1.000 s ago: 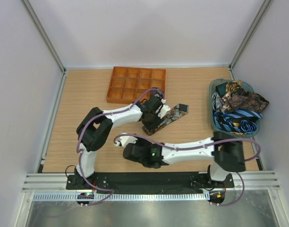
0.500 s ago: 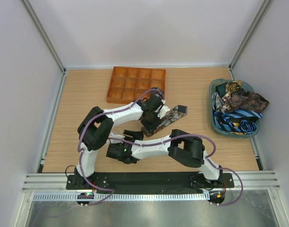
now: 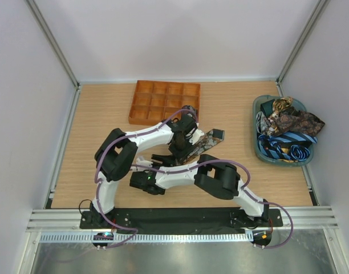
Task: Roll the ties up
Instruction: Roll the tie
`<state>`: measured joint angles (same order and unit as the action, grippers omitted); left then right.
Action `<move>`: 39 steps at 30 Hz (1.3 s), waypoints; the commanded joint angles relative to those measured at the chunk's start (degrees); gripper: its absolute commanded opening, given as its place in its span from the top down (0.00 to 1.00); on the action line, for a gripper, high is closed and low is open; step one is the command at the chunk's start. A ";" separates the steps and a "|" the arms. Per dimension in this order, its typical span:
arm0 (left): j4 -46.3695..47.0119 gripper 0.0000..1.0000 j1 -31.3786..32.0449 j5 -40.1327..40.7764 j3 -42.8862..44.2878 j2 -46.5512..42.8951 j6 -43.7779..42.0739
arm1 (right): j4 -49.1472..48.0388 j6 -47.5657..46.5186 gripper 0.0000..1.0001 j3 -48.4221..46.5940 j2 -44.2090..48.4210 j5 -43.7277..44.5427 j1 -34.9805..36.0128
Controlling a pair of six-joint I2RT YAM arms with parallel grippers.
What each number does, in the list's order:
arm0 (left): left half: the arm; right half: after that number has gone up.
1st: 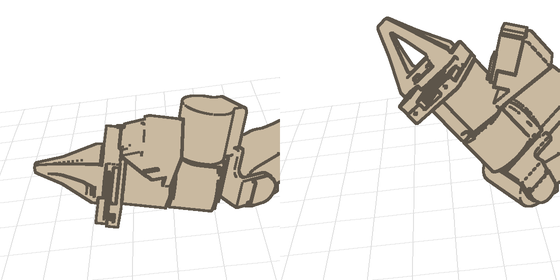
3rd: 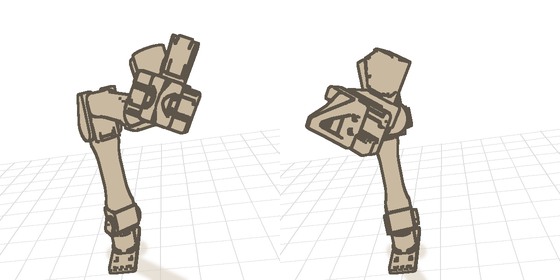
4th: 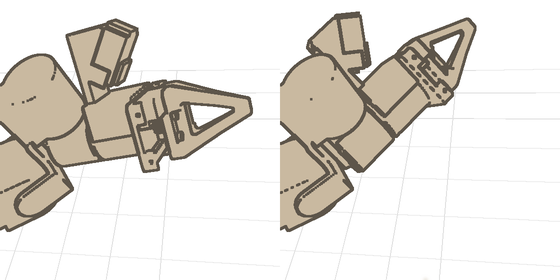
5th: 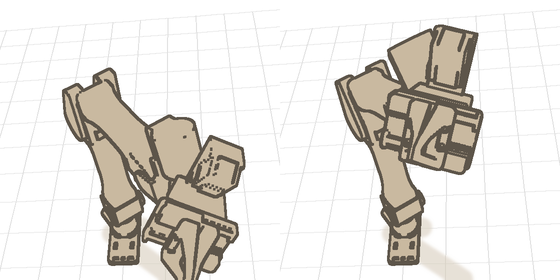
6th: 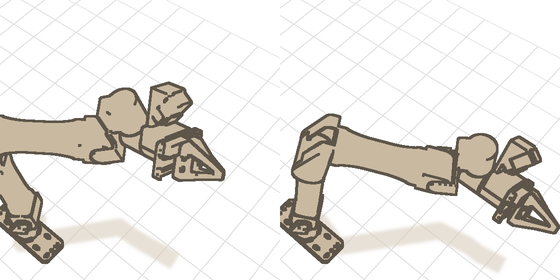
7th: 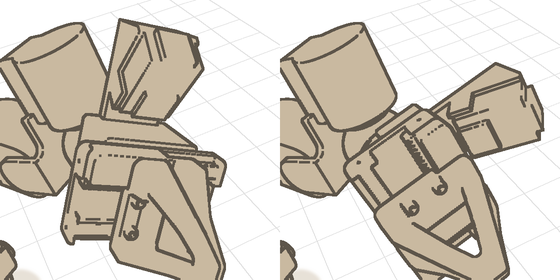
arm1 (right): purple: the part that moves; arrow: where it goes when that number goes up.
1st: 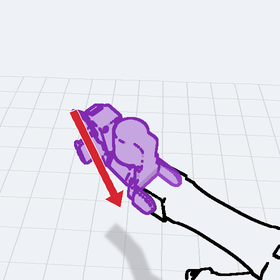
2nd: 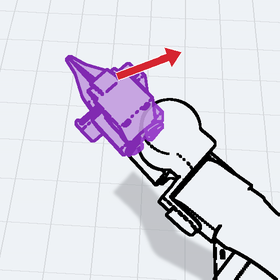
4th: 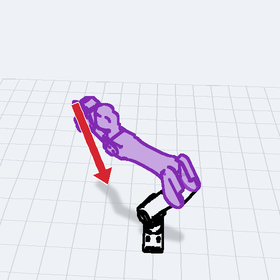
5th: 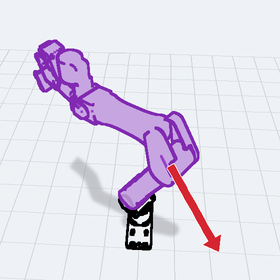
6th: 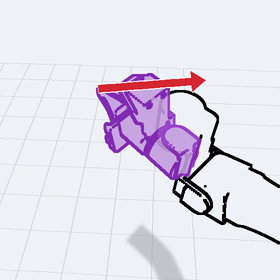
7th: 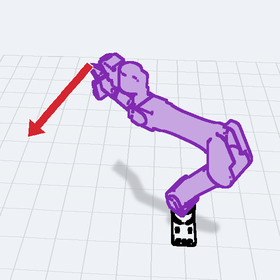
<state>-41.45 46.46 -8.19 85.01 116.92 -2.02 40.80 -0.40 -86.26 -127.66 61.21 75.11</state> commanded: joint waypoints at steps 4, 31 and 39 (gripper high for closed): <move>-10.66 0.77 0.56 -2.10 2.70 1.91 0.97 | 2.52 0.23 0.30 -0.75 -3.56 0.40 -0.76; -16.03 0.66 0.74 -3.68 5.87 0.41 -0.09 | 18.81 13.86 0.70 -7.18 -11.39 3.30 -3.39; -10.15 0.41 0.83 -2.01 4.46 -3.97 -0.18 | 14.58 12.62 0.76 -5.94 -7.70 2.25 -1.72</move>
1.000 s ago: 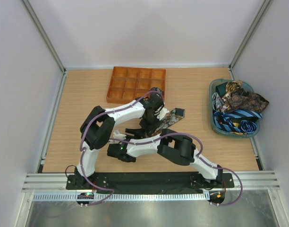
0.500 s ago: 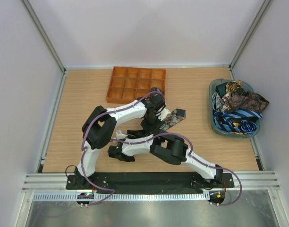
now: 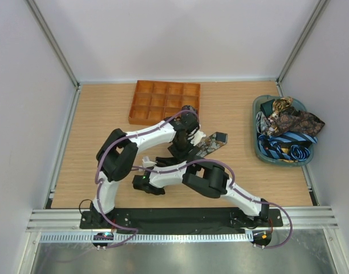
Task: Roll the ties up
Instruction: Roll the tie
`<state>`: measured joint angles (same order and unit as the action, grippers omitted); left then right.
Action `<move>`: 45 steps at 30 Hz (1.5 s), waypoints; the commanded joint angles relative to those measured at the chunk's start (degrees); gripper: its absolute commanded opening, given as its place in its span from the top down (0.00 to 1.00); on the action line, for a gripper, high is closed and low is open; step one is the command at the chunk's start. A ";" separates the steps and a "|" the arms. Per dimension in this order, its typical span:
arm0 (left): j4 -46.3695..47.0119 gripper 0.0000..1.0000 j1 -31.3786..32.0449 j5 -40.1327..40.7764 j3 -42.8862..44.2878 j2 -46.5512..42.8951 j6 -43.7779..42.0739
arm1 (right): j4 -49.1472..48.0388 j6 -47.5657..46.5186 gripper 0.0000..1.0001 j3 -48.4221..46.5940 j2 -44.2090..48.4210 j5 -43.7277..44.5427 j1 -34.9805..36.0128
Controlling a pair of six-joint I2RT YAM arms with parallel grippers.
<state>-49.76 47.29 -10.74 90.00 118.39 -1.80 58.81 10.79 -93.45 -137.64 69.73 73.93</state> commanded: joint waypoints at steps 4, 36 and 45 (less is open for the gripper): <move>3.07 0.33 0.09 1.52 -1.40 -9.12 -1.79 | -5.45 1.34 0.78 2.74 3.96 -7.41 0.16; 45.00 0.00 -6.15 35.96 -36.99 -48.51 21.13 | -50.53 14.26 0.80 44.47 47.64 -50.38 -15.30; 53.80 0.00 -7.03 25.37 -45.78 -52.56 15.02 | -61.24 20.67 0.80 53.71 52.91 -72.60 -27.69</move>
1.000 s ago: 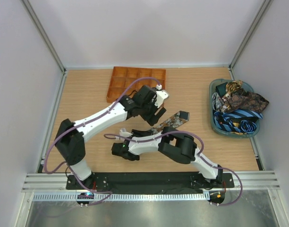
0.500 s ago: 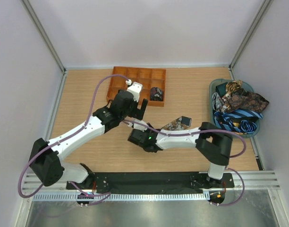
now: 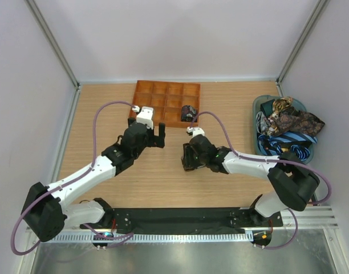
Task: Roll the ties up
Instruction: Roll the tie
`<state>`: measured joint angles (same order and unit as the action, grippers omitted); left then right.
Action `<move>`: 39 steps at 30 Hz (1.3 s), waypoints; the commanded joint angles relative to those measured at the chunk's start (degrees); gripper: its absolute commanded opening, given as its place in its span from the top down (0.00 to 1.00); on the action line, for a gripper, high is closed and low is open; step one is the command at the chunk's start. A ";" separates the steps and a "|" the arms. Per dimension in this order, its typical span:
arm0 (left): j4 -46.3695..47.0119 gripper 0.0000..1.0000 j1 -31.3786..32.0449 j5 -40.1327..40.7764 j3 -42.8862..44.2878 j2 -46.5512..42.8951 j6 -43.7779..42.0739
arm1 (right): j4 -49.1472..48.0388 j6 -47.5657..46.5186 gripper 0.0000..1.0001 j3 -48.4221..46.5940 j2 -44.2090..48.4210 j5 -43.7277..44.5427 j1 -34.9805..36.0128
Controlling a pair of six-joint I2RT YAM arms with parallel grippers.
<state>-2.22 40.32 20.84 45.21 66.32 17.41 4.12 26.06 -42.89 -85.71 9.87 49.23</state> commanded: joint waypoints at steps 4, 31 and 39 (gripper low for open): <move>6.61 0.00 0.03 -19.14 -2.49 1.43 -8.61 | -9.39 7.59 0.80 4.92 0.55 -20.58 -7.83; 13.99 0.00 10.13 -29.37 -4.25 23.85 -26.29 | -8.61 4.52 0.83 1.85 -6.22 -39.31 -17.94; 20.14 0.00 11.98 -22.87 -6.19 25.26 -23.48 | -5.96 6.01 0.83 0.62 -4.99 -39.14 -17.94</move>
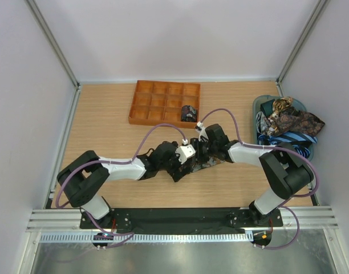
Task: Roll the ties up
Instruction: Roll the tie
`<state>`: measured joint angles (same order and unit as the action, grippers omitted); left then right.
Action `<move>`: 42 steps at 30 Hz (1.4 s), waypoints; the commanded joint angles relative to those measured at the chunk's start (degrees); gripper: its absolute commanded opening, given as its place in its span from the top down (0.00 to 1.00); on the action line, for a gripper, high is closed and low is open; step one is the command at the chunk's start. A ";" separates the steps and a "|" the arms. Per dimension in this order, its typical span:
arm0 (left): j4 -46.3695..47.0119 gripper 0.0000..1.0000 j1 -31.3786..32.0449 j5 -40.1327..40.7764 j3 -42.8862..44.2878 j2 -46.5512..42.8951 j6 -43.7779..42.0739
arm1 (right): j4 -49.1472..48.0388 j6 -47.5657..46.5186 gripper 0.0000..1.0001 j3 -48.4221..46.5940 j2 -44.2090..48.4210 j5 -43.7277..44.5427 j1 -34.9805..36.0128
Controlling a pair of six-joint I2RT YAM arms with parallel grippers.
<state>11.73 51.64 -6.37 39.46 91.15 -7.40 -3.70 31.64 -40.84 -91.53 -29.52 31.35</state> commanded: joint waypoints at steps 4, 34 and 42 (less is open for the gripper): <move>7.08 0.00 1.18 6.02 -0.27 1.57 2.56 | -0.16 3.25 0.83 -0.03 1.44 -0.45 -0.15; -5.65 0.00 3.29 4.53 2.29 -6.14 4.23 | -20.47 11.61 0.88 9.65 -2.60 -2.00 3.28; -10.66 0.00 3.21 5.93 2.89 -13.11 2.92 | -11.33 1.51 0.87 1.66 -10.50 -9.50 2.75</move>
<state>4.45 54.70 -0.49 40.25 79.11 -3.44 -22.65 40.40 -36.93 -98.87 -36.84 34.24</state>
